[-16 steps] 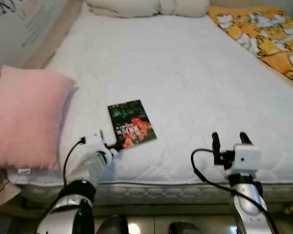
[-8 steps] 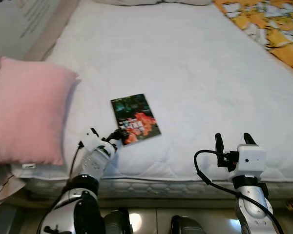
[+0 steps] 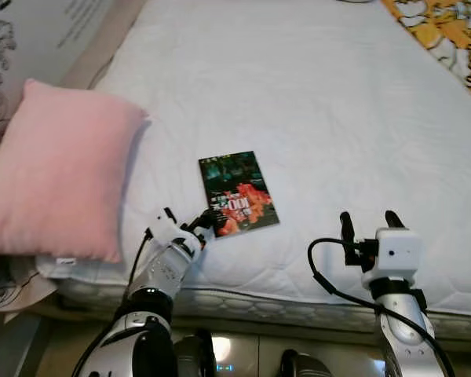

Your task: Clean up the room

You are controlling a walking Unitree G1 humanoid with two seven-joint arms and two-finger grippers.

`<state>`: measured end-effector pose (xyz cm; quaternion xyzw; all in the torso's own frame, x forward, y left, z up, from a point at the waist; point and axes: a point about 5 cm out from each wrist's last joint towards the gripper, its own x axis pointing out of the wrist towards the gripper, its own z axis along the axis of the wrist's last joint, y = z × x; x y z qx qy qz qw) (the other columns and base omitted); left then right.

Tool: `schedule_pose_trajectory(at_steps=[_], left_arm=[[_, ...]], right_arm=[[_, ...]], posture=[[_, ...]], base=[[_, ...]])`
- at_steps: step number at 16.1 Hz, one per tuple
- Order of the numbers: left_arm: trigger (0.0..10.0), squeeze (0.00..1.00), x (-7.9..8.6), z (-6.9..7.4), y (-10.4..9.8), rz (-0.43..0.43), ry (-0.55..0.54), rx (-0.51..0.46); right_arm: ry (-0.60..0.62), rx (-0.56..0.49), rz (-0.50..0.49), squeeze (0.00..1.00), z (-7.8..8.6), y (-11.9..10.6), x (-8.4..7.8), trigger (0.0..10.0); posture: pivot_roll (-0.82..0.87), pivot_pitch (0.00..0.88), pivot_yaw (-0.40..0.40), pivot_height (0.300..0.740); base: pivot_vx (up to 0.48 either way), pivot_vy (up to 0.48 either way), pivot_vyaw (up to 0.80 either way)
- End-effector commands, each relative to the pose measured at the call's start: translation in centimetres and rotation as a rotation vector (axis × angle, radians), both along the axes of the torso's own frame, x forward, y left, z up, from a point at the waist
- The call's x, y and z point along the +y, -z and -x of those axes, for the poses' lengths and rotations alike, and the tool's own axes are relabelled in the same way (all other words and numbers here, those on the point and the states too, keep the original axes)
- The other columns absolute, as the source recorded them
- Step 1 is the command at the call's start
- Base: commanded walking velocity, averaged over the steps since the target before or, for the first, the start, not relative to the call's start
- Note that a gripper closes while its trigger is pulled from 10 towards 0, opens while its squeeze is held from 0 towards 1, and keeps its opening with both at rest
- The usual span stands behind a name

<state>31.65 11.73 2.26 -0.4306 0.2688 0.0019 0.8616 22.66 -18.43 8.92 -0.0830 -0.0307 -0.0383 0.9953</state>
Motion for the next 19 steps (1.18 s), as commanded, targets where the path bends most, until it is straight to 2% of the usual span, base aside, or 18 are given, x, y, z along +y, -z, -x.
schedule_pose_trajectory(at_steps=[1, 2, 3, 6, 8, 9, 12, 13, 15, 17, 19], left_arm=[[10.0, 0.00, -4.7, 1.0, 0.3, 0.143, 0.158, 0.044], [10.0, 0.00, -5.4, 0.4, -1.2, 0.178, 0.196, -0.024], [10.0, 0.00, -5.6, 0.3, -1.7, 0.181, 0.221, -0.050], [10.0, 0.00, -6.6, 0.7, -2.8, 0.193, 0.299, -0.102], [10.0, 0.00, -7.4, 1.3, -2.6, 0.185, 0.341, -0.090], [10.0, 0.00, -7.7, 1.8, -2.1, 0.149, 0.371, -0.078], [10.0, 0.00, -7.0, 2.9, -0.4, 0.032, 0.406, -0.043], [10.0, 0.00, -7.2, 3.3, 0.0, 0.039, 0.409, -0.029], [10.0, 0.00, -8.8, 4.3, 0.4, 0.108, 0.413, 0.011], [10.0, 0.00, -10.0, 4.7, 0.7, 0.165, 0.363, 0.042], [10.0, 0.00, -10.0, 4.6, 0.9, 0.162, 0.305, 0.053]], right_arm=[[0.004, 0.005, -0.010, 0.00, 0.0, 0.0, -0.1, 10.0], [0.005, 0.000, -0.009, 0.00, -0.3, -0.1, -0.2, 10.0], [0.006, -0.001, -0.009, 0.00, -0.4, -0.1, -0.2, 10.0], [0.008, 0.000, -0.013, 0.00, -0.5, 0.0, -0.1, 10.0], [0.005, 0.002, -0.016, 0.00, -0.5, 0.1, 0.1, 10.0], [0.004, 0.002, -0.017, 0.00, -0.6, 0.1, 0.1, 10.0], [0.008, 0.002, -0.014, 0.00, -0.5, 0.1, -0.1, 10.0], [0.008, 0.004, -0.014, 0.00, -0.4, 0.1, 0.0, 10.0], [0.004, 0.011, -0.013, 0.00, -0.1, 0.2, 0.0, 10.0], [0.002, 0.014, -0.011, 0.00, 0.0, 0.2, 0.0, 10.0], [0.002, 0.013, -0.009, 0.00, -0.1, 0.2, 0.0, 10.0]], posture=[[-0.17, 0.221, -0.021, 0.736], [-0.16, 0.217, -0.018, 0.736], [-0.16, 0.215, -0.017, 0.736], [-0.15, 0.210, -0.014, 0.736], [-0.15, 0.207, -0.012, 0.736], [-0.15, 0.206, -0.013, 0.736], [-0.16, 0.213, -0.015, 0.736], [-0.16, 0.218, -0.017, 0.736], [-0.17, 0.227, -0.024, 0.736], [-0.18, 0.229, -0.026, 0.736], [-0.18, 0.225, -0.027, 0.736]], base=[[0.000, 0.000, 0.00], [0.000, 0.000, 0.00], [0.000, 0.000, 0.00], [0.000, 0.000, 0.00], [0.000, 0.000, 0.00], [0.000, 0.000, 0.00], [0.000, 0.000, 0.00], [0.000, 0.000, 0.00], [0.000, 0.000, 0.00], [0.000, 0.000, 0.00], [0.000, 0.000, 0.00]])
